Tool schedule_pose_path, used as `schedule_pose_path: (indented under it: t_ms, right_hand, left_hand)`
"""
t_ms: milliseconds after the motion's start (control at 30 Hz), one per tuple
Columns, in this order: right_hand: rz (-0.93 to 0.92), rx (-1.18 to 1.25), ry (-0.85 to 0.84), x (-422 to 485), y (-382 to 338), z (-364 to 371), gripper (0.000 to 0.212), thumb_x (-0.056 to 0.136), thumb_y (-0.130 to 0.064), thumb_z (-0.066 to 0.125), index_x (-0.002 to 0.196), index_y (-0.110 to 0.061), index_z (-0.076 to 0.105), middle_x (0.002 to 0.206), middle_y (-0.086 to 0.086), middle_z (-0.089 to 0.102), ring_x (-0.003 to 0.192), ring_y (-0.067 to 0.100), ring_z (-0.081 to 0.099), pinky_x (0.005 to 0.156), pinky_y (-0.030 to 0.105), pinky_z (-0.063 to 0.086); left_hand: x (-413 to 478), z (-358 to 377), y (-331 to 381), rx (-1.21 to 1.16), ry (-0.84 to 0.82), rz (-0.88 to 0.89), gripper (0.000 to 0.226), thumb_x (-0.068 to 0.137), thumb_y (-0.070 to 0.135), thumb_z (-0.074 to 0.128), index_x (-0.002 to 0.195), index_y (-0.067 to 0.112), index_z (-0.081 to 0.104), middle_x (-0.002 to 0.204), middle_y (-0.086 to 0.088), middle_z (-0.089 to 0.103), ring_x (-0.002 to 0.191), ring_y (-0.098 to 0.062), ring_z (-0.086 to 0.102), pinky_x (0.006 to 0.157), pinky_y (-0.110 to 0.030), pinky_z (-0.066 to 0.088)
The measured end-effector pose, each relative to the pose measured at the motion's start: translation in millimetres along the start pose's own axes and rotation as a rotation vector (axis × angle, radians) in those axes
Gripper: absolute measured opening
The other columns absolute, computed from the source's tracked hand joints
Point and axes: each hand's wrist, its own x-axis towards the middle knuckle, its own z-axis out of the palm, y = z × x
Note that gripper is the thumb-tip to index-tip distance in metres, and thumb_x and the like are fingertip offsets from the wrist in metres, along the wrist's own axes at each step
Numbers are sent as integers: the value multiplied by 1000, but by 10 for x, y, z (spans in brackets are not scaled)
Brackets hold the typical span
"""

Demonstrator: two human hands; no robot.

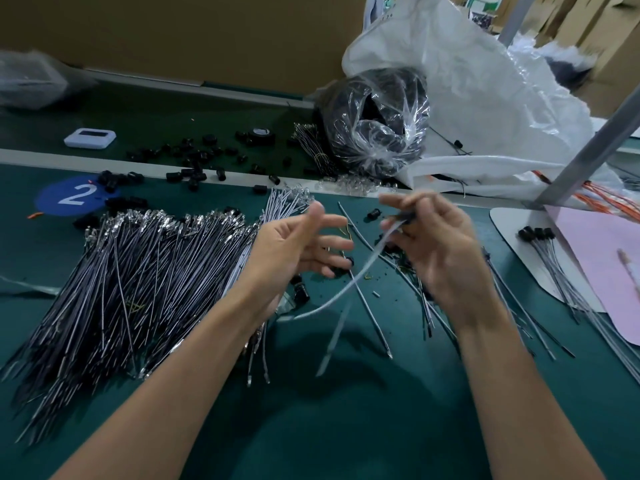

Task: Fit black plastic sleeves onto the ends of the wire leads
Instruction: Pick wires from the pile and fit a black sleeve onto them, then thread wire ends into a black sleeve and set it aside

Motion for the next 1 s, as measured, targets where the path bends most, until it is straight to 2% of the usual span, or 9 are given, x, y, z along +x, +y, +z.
schedule_pose_path:
  t_ms: [100, 167, 300, 433, 500, 600, 767, 900, 1000]
  right_hand:
    - [-19, 131, 105, -96, -289, -299, 20, 91, -24, 54, 87, -17, 72, 79, -2, 70, 69, 8, 64, 65, 20, 55]
    - [-2, -52, 186, -138, -459, -491, 22, 92, -28, 55, 85, -19, 74, 71, -5, 65, 63, 6, 60, 61, 17, 52]
    - [141, -902, 221, -83, -549, -702, 22, 78, -43, 67, 91, -28, 76, 71, -5, 68, 59, 6, 56, 59, 19, 48]
    - [188, -1645, 164, 61, -392, -588, 38, 91, -38, 62, 127, -25, 63, 94, 2, 61, 76, 17, 56, 77, 33, 49]
    - [83, -1580, 128, 77, -297, -410, 29, 93, -24, 63, 121, -19, 67, 97, 0, 58, 79, 12, 57, 86, 25, 49]
    - [107, -1494, -29, 88, -93, -105, 15, 90, -13, 67, 102, -16, 75, 91, -3, 70, 72, -6, 56, 71, 3, 44]
    - [426, -1523, -162, 122, 278, 225, 25, 83, -41, 74, 78, -18, 70, 79, 1, 69, 76, 18, 65, 77, 37, 56]
    - [472, -1547, -143, 121, 359, 222, 27, 92, -31, 64, 73, -12, 67, 79, 8, 68, 77, 27, 65, 75, 41, 57]
    - [377, -1430, -57, 87, 353, 184, 21, 91, -27, 66, 75, -13, 69, 74, 2, 68, 71, 18, 64, 73, 35, 56]
  left_hand:
    - [31, -101, 41, -49, 226, 87, 47, 90, 51, 48, 94, 11, 73, 79, -10, 75, 63, -20, 71, 56, -23, 55]
    - [41, -141, 62, -80, 332, 126, 45, 98, 44, 44, 90, 11, 73, 74, -8, 74, 61, -19, 69, 56, -23, 55]
    - [44, -139, 78, -98, 418, 148, 44, 102, 39, 43, 87, 9, 72, 69, -6, 73, 58, -18, 68, 56, -23, 55]
    - [48, -122, 69, -90, 437, 142, 42, 102, 36, 45, 86, 9, 72, 70, -7, 73, 57, -18, 67, 56, -23, 54]
    - [50, -117, 68, -84, 443, 131, 40, 102, 35, 47, 85, 9, 72, 71, -7, 73, 58, -18, 67, 56, -23, 54]
    - [51, -114, 66, -76, 445, 128, 38, 101, 35, 49, 84, 11, 73, 72, -8, 73, 59, -19, 67, 57, -25, 54]
    - [54, -126, 57, -53, 466, 122, 37, 101, 33, 50, 82, 12, 74, 71, -8, 73, 59, -20, 66, 58, -25, 53]
    - [63, -137, 68, -41, 491, 114, 34, 100, 31, 52, 82, 13, 74, 72, -7, 73, 59, -21, 66, 60, -28, 53]
    - [63, -132, 67, -40, 504, 109, 34, 100, 31, 52, 82, 13, 74, 72, -7, 73, 59, -20, 65, 60, -27, 53]
